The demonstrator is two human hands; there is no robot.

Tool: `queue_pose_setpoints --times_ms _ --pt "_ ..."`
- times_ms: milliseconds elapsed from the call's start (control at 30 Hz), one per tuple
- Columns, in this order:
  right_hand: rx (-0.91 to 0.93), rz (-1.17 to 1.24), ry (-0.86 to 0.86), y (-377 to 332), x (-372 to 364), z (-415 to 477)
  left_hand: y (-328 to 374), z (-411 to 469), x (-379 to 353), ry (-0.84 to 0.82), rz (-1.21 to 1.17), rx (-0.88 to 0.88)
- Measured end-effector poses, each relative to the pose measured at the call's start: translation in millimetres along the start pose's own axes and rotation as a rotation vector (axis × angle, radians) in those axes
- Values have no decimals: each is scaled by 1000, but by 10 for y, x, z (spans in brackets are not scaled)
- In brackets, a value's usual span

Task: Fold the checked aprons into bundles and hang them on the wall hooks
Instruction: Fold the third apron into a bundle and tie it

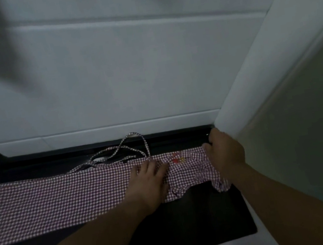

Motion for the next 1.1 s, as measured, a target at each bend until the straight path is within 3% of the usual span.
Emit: queue_pose_setpoints --times_ms 100,200,233,267,367,433,567,700,800,933,1033,1100 --pt "-203 285 -326 -38 -279 -206 111 97 -202 -142 -39 31" --pt "-733 702 -893 -30 -629 -893 117 118 -309 -173 -31 45" --pt "-828 775 -941 -17 -697 -1037 116 115 -312 -181 -33 44" --pt "-909 884 -838 27 -771 -1068 107 113 -314 -194 -34 40" --pt "-937 1266 -282 132 -853 -807 93 92 -299 -210 -29 28" --pt "-936 1482 -148 31 -823 -630 90 95 -297 -222 -21 22" --pt "-972 1664 -96 -174 -801 -434 77 91 -347 -216 7 18" --pt "-997 1793 -251 -259 -1027 -323 47 64 -421 -201 4 21" --pt "-912 1810 -407 -291 -1065 -244 45 68 -420 -181 -13 12" --pt "-787 1784 -402 -246 -984 -181 16 78 -449 -171 -36 2" --pt "-633 1542 -141 -215 -833 -179 7 95 -369 -103 -200 -1" --pt "-517 1413 122 -363 -653 -229 -66 53 -188 116 -530 54"
Point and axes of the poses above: each hand's wrist, its own z-axis towards the middle knuckle, its own x-axis out of the back of the hand, y = z × x, the point moved 4 cm from there along z, towards the middle knuckle, and after that the axes turned 2 degrees about -x, right-handed, at the moved point
